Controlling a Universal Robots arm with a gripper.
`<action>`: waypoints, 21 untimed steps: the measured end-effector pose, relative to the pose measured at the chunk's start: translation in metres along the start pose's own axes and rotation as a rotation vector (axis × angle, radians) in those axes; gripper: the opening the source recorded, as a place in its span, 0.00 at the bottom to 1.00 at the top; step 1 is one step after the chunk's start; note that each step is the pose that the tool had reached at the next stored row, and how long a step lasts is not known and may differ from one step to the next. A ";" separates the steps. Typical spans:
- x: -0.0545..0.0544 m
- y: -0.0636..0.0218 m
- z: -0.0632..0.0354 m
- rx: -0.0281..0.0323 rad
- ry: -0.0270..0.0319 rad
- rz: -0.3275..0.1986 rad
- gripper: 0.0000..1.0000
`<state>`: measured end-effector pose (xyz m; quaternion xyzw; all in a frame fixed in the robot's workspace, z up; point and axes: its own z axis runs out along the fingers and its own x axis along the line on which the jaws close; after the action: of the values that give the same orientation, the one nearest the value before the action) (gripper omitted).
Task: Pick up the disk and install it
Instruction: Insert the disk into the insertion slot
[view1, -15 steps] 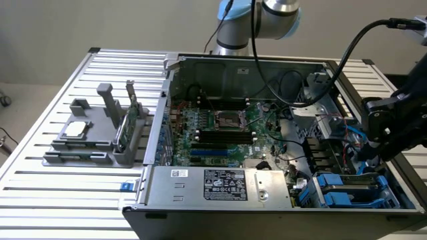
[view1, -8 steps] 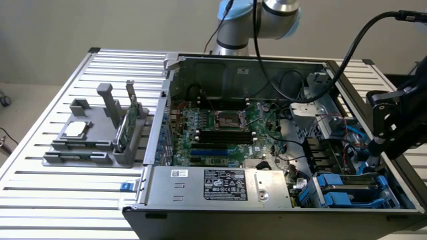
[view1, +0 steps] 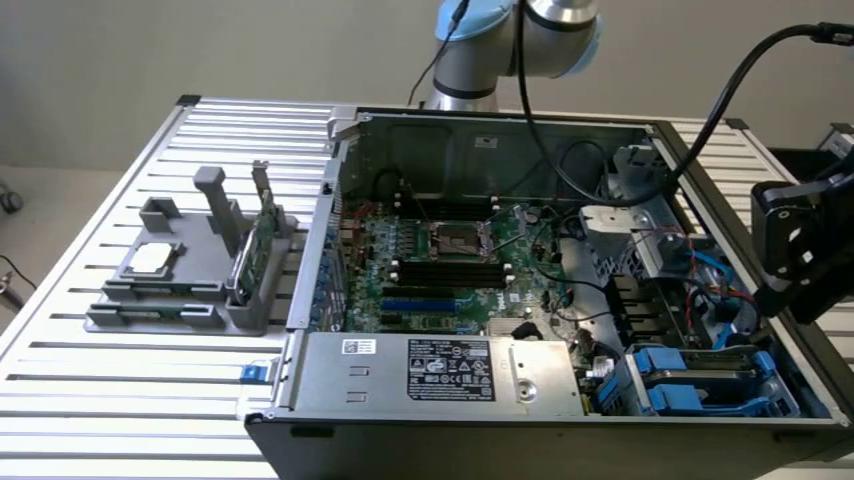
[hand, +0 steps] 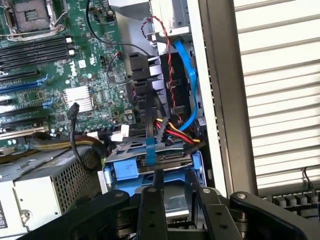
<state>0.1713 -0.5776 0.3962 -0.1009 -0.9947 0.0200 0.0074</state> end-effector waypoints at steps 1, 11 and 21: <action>-0.001 0.0002 0.0000 0.0022 -0.0003 0.006 0.31; -0.004 0.0010 0.0010 0.0101 0.0017 0.088 0.31; -0.005 0.0011 0.0055 0.0088 0.0081 0.226 0.31</action>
<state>0.1759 -0.5776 0.3906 -0.2123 -0.9768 0.0247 0.0096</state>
